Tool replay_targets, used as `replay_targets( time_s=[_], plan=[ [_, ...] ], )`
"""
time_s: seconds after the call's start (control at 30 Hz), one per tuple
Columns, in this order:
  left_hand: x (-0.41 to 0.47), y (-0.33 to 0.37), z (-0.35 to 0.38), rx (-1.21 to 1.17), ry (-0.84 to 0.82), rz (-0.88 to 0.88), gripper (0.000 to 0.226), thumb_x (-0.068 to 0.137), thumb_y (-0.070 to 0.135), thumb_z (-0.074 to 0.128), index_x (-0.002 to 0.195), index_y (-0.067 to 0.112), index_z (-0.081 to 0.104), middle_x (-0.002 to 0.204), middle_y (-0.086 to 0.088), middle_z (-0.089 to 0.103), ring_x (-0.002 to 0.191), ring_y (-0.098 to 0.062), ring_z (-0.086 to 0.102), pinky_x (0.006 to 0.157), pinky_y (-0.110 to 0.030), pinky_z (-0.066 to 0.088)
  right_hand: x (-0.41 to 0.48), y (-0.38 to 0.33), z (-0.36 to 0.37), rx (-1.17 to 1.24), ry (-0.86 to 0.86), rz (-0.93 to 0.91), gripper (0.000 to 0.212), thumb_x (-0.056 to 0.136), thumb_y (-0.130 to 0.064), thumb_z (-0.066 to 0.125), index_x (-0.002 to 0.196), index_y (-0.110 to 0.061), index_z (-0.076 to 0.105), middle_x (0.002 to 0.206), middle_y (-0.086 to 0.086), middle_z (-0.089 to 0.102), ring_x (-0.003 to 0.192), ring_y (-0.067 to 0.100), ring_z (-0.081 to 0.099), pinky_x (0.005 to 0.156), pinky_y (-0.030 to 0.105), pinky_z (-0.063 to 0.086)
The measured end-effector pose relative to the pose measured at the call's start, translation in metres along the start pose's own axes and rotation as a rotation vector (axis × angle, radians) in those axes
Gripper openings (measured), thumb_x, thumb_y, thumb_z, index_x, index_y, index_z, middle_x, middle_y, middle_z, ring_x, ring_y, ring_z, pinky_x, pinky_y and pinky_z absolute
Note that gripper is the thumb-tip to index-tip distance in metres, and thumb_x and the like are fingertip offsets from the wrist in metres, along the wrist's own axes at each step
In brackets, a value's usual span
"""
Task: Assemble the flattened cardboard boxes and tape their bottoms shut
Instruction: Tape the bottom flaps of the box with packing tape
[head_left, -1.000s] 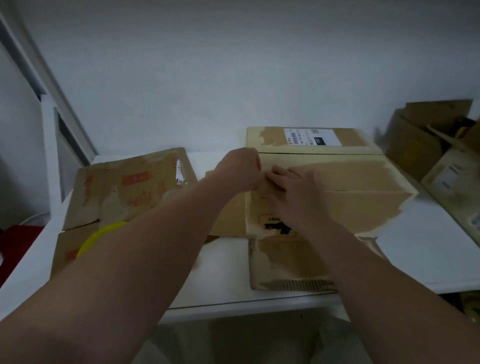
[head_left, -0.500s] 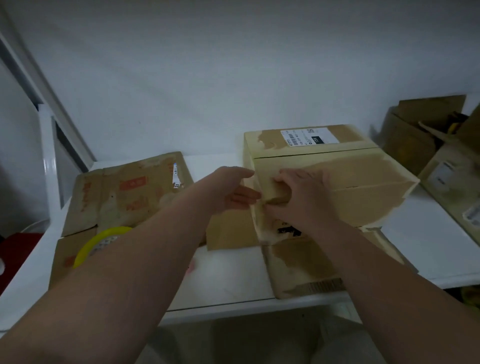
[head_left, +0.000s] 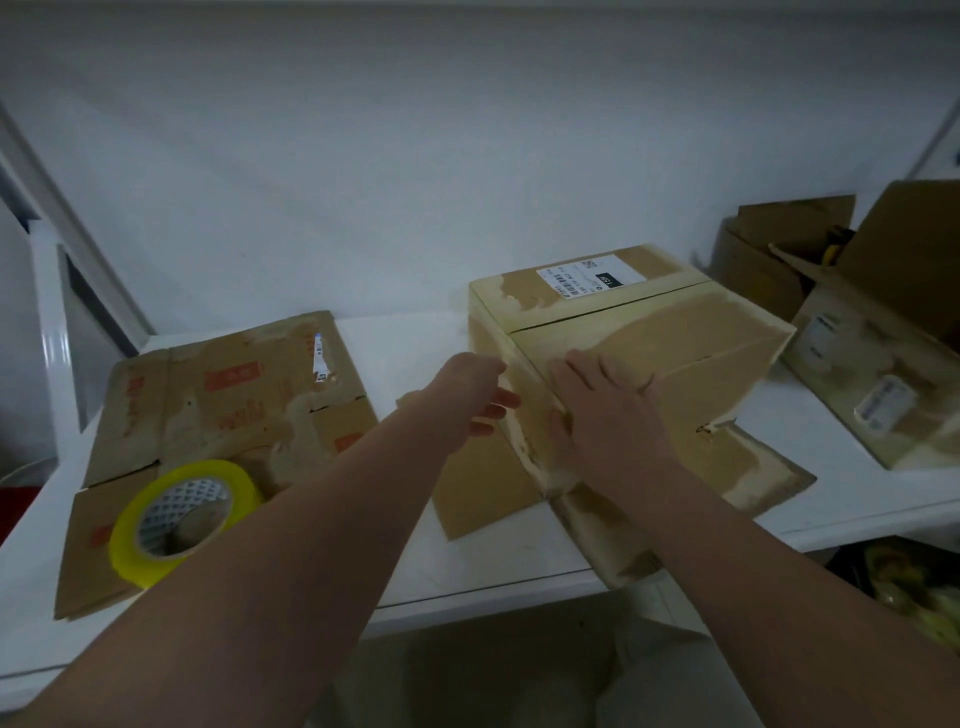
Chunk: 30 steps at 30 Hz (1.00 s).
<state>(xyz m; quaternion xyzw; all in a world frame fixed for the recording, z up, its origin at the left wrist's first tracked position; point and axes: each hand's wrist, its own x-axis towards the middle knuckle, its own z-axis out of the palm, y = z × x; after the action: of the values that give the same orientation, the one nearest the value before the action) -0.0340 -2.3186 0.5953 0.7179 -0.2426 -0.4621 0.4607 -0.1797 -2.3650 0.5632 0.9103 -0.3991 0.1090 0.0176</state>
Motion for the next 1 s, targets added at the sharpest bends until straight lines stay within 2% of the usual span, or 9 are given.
replay_targets(
  time_s=[0.17, 0.23, 0.33, 0.43, 0.6, 0.7, 0.77, 0.93, 1.0],
  plan=[
    [-0.006, 0.001, -0.002, 0.145, 0.124, 0.183, 0.02, 0.094, 0.01, 0.041, 0.102, 0.01, 0.059, 0.091, -0.011, 0.069, 0.075, -0.019, 0.057, 0.063, -0.029, 0.044, -0.011, -0.002, -0.006, 0.023, 0.039, -0.029, 0.073, 0.082, -0.043, 0.002, 0.134, -0.015, 0.045, 0.132, 0.002, 0.048, 0.119, 0.029, 0.042, 0.092, 0.056, 0.038],
    [-0.008, -0.001, -0.004, 0.227, 0.175, 0.274, 0.026, 0.092, 0.007, 0.039, 0.103, 0.01, 0.062, 0.092, -0.009, 0.069, 0.072, -0.016, 0.057, 0.063, -0.028, 0.045, -0.014, 0.003, -0.002, 0.028, 0.056, -0.062, 0.062, 0.089, -0.039, 0.013, 0.129, -0.011, 0.052, 0.126, 0.003, 0.055, 0.113, 0.032, 0.048, 0.086, 0.056, 0.043],
    [-0.013, -0.005, -0.007, 0.411, 0.32, 0.44, 0.03, 0.089, 0.006, 0.04, 0.105, 0.013, 0.064, 0.09, -0.001, 0.066, 0.066, -0.013, 0.054, 0.058, -0.025, 0.04, -0.018, 0.016, 0.004, -0.016, 0.149, -0.155, 0.036, 0.089, -0.018, 0.051, 0.123, -0.01, 0.055, 0.119, 0.002, 0.06, 0.104, 0.032, 0.055, 0.079, 0.056, 0.05],
    [-0.015, -0.007, -0.012, 0.591, 0.522, 0.629, 0.027, 0.087, 0.007, 0.043, 0.103, 0.014, 0.064, 0.087, 0.0, 0.061, 0.082, -0.018, 0.056, 0.064, -0.026, 0.038, -0.025, 0.034, -0.002, 0.016, 0.195, -0.22, 0.039, 0.078, -0.004, 0.066, 0.117, -0.006, 0.063, 0.112, 0.006, 0.066, 0.099, 0.035, 0.062, 0.079, 0.056, 0.052],
    [-0.003, -0.009, -0.015, 1.11, 0.342, 0.736, 0.062, 0.079, 0.013, 0.063, 0.137, 0.027, 0.045, 0.144, 0.001, 0.036, 0.13, -0.025, 0.032, 0.098, -0.037, 0.037, -0.04, 0.062, -0.011, -0.018, 0.078, -0.18, 0.066, 0.068, 0.016, 0.07, 0.129, -0.005, 0.056, 0.125, 0.012, 0.062, 0.116, 0.04, 0.057, 0.087, 0.059, 0.05],
    [0.002, -0.007, -0.009, 1.234, 0.279, 0.656, 0.076, 0.082, 0.022, 0.067, 0.146, 0.034, 0.029, 0.158, -0.003, 0.011, 0.143, -0.031, 0.012, 0.111, -0.046, 0.026, -0.049, 0.072, -0.019, -0.058, 0.007, -0.056, 0.072, 0.082, 0.012, 0.053, 0.146, -0.017, 0.036, 0.15, 0.004, 0.039, 0.141, 0.026, 0.029, 0.114, 0.049, 0.027],
    [0.006, -0.004, -0.005, 1.21, 0.22, 0.57, 0.076, 0.083, 0.026, 0.068, 0.147, 0.036, 0.028, 0.159, -0.009, 0.004, 0.145, -0.034, 0.006, 0.112, -0.048, 0.023, -0.055, 0.077, -0.027, -0.103, -0.012, 0.044, 0.07, 0.086, 0.007, 0.048, 0.147, -0.022, 0.03, 0.152, 0.0, 0.034, 0.142, 0.02, 0.025, 0.116, 0.046, 0.021],
    [0.007, -0.003, -0.001, 1.046, 0.049, 0.556, 0.071, 0.079, 0.02, 0.071, 0.142, 0.026, 0.041, 0.138, -0.012, 0.044, 0.129, -0.027, 0.041, 0.106, -0.03, 0.031, -0.049, 0.065, -0.037, -0.294, -0.027, 0.15, 0.042, 0.087, -0.021, 0.049, 0.128, -0.025, 0.044, 0.13, -0.001, 0.052, 0.129, 0.024, 0.037, 0.108, 0.059, 0.017],
    [0.002, -0.004, -0.003, 0.998, 0.049, 0.578, 0.064, 0.078, 0.014, 0.07, 0.137, 0.026, 0.049, 0.127, -0.01, 0.05, 0.12, -0.024, 0.048, 0.1, -0.025, 0.035, -0.04, 0.051, -0.036, -0.305, -0.026, 0.138, 0.039, 0.088, -0.032, 0.047, 0.127, -0.025, 0.044, 0.122, -0.001, 0.056, 0.121, 0.025, 0.045, 0.106, 0.055, 0.024]
  ],
)
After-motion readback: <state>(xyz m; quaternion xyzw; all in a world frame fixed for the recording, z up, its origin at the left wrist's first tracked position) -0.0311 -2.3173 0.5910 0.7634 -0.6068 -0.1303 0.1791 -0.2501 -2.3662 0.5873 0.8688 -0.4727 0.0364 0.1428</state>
